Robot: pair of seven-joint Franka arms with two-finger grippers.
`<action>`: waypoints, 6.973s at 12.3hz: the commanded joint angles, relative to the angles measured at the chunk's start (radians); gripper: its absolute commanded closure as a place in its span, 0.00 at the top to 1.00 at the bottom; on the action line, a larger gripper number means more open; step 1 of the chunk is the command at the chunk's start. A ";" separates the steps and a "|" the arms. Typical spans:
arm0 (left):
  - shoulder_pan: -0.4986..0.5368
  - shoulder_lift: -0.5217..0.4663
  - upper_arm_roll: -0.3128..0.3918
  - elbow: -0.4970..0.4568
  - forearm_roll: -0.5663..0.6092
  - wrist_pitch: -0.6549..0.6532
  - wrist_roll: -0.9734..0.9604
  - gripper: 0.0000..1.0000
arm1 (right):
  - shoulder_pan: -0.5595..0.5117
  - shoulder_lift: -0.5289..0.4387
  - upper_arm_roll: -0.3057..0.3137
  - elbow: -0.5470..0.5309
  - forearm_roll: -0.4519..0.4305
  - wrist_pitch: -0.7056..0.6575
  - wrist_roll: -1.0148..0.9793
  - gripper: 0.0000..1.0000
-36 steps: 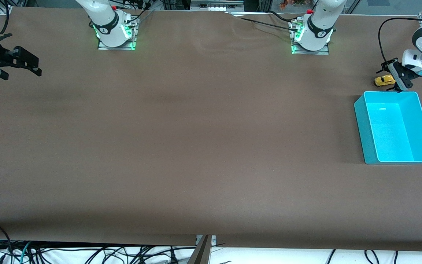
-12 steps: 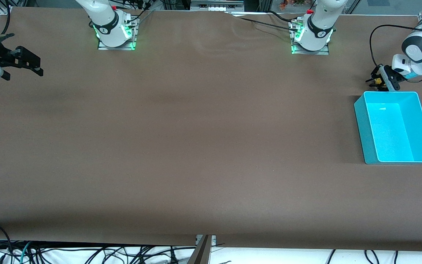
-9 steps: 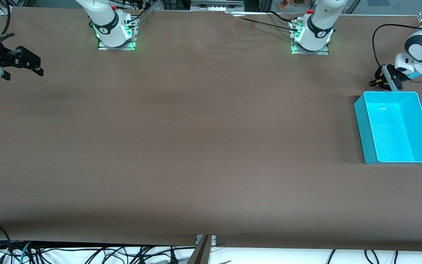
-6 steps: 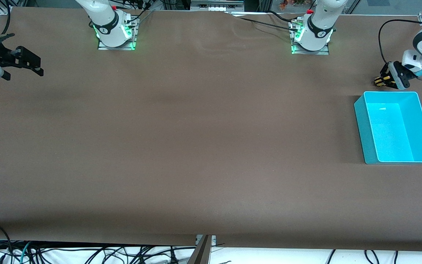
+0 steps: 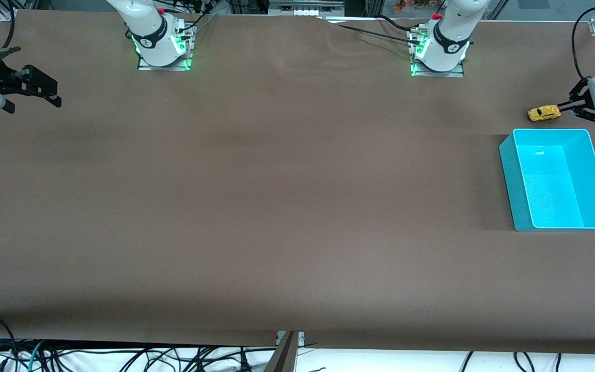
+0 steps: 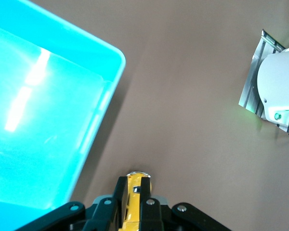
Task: Wind and store yellow beetle car
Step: 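Position the open left gripper above the yellow car, then lower the left gripper around the yellow car, then close the left gripper on the car and carry it over the tray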
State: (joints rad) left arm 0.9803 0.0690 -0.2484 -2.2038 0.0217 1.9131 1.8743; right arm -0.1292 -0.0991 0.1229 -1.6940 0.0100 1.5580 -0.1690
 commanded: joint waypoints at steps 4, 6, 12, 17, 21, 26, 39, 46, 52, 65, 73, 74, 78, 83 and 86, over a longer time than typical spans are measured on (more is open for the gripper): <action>0.004 0.057 -0.020 0.125 -0.011 -0.070 0.063 1.00 | 0.002 0.004 -0.002 0.022 0.015 -0.021 -0.001 1.00; 0.003 0.092 -0.022 0.164 -0.020 -0.088 0.108 1.00 | 0.002 0.004 -0.002 0.022 0.015 -0.019 -0.001 1.00; 0.023 0.094 -0.054 0.159 -0.016 -0.103 0.106 1.00 | 0.002 0.006 -0.002 0.022 0.015 -0.019 0.002 1.00; 0.024 0.095 -0.058 0.165 -0.012 -0.109 0.103 1.00 | 0.005 0.006 0.000 0.023 0.016 -0.016 0.003 1.00; 0.028 0.097 -0.052 0.165 -0.009 -0.103 0.105 1.00 | 0.007 0.006 0.001 0.022 0.016 -0.018 0.003 1.00; 0.139 0.066 -0.057 0.055 0.011 -0.030 0.131 1.00 | 0.007 0.015 0.000 0.036 0.013 -0.010 -0.050 1.00; 0.228 0.074 -0.058 -0.181 -0.003 0.446 0.238 1.00 | 0.007 0.016 0.001 0.047 0.015 -0.018 -0.056 1.00; 0.276 0.080 -0.058 -0.205 0.007 0.507 0.286 1.00 | 0.007 0.021 0.001 0.047 0.015 -0.018 -0.056 1.00; 0.293 0.110 -0.058 -0.206 0.009 0.526 0.322 1.00 | 0.007 0.021 0.001 0.047 0.016 -0.019 -0.055 1.00; 0.348 0.130 -0.058 -0.229 0.009 0.526 0.399 1.00 | 0.007 0.029 0.000 0.045 0.016 -0.019 -0.055 1.00; 0.348 0.167 -0.060 -0.231 0.007 0.526 0.401 1.00 | 0.007 0.035 0.001 0.042 0.016 -0.019 -0.056 1.00; 0.350 0.172 -0.060 -0.231 0.007 0.526 0.402 1.00 | 0.007 0.035 0.001 0.042 0.016 -0.021 -0.056 1.00; 0.350 0.192 -0.060 -0.231 0.007 0.530 0.404 0.94 | 0.007 0.036 0.000 0.045 0.016 -0.019 -0.056 1.00; 0.348 0.189 -0.060 -0.229 0.007 0.537 0.402 0.00 | 0.007 0.036 0.000 0.045 0.016 -0.019 -0.056 1.00; 0.348 0.183 -0.062 -0.224 0.007 0.535 0.402 0.00 | 0.007 0.036 0.000 0.047 0.016 -0.019 -0.056 1.00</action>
State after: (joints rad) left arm 1.3098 0.2580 -0.2937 -2.4326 0.0245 2.4451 2.2545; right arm -0.1275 -0.0717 0.1284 -1.6768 0.0119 1.5583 -0.2120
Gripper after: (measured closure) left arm 0.564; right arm 0.000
